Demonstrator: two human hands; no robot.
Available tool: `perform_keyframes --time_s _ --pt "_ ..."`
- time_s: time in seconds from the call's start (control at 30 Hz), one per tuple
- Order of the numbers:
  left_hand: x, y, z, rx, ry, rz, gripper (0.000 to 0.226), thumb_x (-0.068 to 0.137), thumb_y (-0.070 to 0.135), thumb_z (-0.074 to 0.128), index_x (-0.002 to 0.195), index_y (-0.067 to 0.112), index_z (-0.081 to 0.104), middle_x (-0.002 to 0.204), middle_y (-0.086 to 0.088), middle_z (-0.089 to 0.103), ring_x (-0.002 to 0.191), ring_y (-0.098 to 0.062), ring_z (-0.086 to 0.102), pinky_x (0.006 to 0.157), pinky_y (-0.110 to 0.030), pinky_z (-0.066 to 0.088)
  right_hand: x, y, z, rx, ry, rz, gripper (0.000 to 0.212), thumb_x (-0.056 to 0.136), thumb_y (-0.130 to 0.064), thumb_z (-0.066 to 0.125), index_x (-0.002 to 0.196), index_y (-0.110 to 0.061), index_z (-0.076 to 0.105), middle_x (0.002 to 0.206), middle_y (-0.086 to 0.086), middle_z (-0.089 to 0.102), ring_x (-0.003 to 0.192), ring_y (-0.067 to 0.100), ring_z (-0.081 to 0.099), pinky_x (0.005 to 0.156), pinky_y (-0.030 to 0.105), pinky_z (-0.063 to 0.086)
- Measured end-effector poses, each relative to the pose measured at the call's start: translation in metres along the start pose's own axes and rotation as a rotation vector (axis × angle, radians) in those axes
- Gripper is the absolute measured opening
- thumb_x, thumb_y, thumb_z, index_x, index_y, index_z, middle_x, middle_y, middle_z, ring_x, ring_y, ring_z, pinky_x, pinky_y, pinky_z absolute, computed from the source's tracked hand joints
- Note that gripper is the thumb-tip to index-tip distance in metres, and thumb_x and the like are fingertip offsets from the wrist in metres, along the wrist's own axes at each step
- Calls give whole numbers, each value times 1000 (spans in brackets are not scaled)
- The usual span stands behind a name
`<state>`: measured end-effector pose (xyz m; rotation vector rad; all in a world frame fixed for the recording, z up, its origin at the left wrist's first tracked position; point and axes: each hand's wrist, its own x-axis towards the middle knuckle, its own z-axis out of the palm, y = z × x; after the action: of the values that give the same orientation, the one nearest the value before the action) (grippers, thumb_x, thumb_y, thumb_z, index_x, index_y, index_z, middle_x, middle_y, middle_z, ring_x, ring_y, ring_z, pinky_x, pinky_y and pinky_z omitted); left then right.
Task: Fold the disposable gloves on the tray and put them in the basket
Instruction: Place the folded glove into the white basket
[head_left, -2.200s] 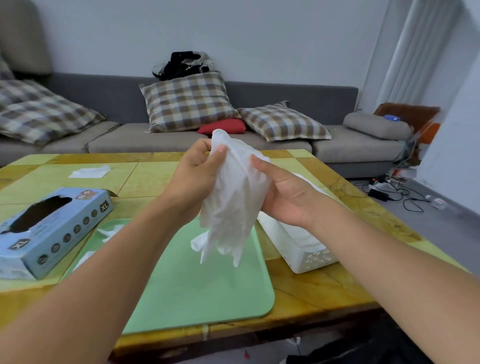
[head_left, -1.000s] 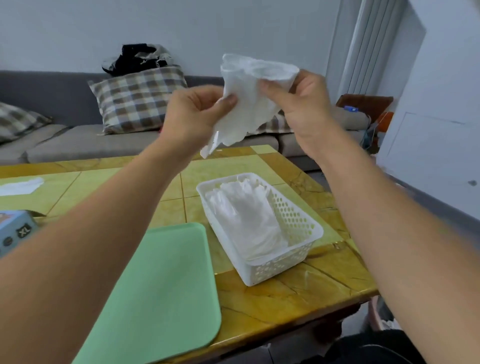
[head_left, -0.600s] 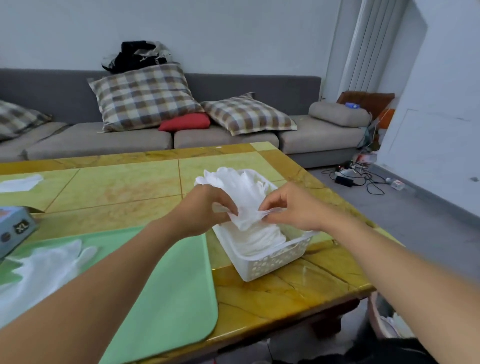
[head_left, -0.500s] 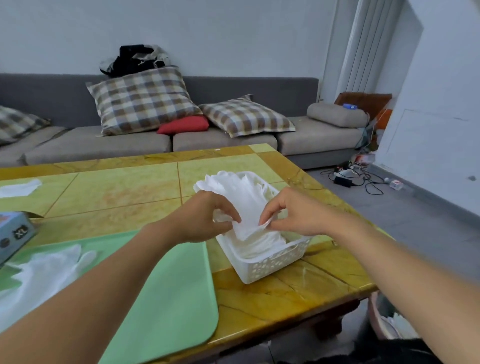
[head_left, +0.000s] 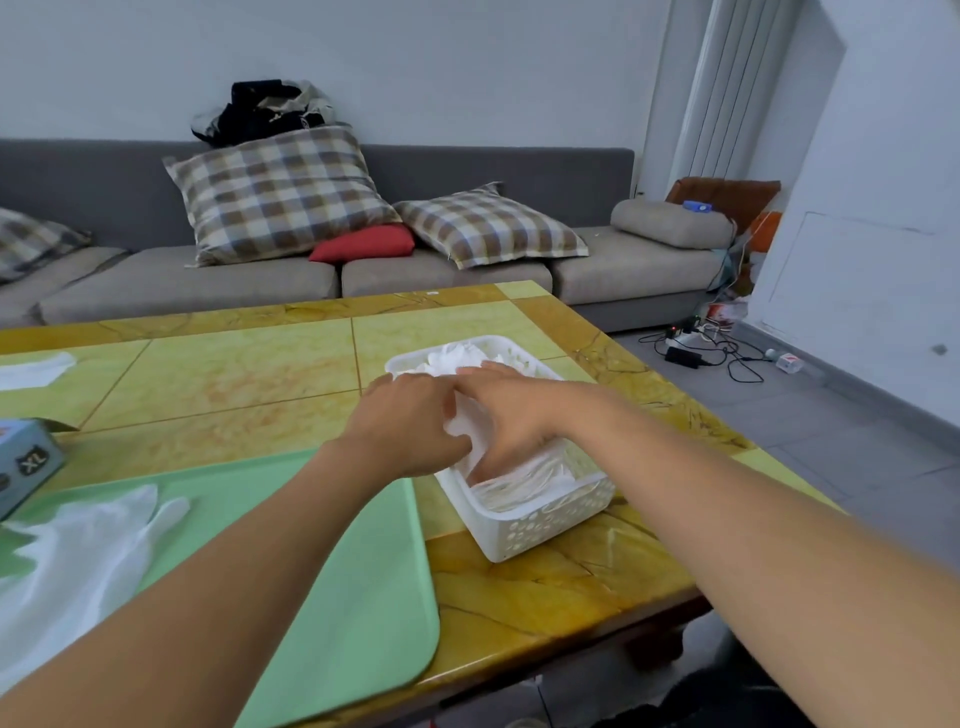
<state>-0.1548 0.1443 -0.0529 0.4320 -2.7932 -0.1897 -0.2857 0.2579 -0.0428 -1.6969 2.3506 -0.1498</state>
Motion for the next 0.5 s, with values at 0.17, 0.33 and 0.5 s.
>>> perform_keyframes --time_s 0.17,0.33,0.5 --pt "8 1 7 -9 -229 -68 57 67 47 47 120 27 57 102 8 63 88 -20 51 87 -36 39 7 13 13 119 -148 59 103 67 -47 86 149 -44 23 150 -10 33 147 19 27 114 49 39" --pt "14 -1 11 9 -324 -87 39 81 38 48 116 27 63 110 2 50 113 -25 45 110 -59 27 15 14 7 98 -46 116 129 57 -68 78 159 -42 4 167 -14 17 154 14 16 121 47 28" --pt "7 -12 6 -91 -320 -65 39 96 36 50 132 24 57 137 -1 56 133 -26 44 119 -59 13 29 20 22 112 -75 113 122 69 -62 81 161 -33 6 165 -6 18 152 17 18 122 49 26"
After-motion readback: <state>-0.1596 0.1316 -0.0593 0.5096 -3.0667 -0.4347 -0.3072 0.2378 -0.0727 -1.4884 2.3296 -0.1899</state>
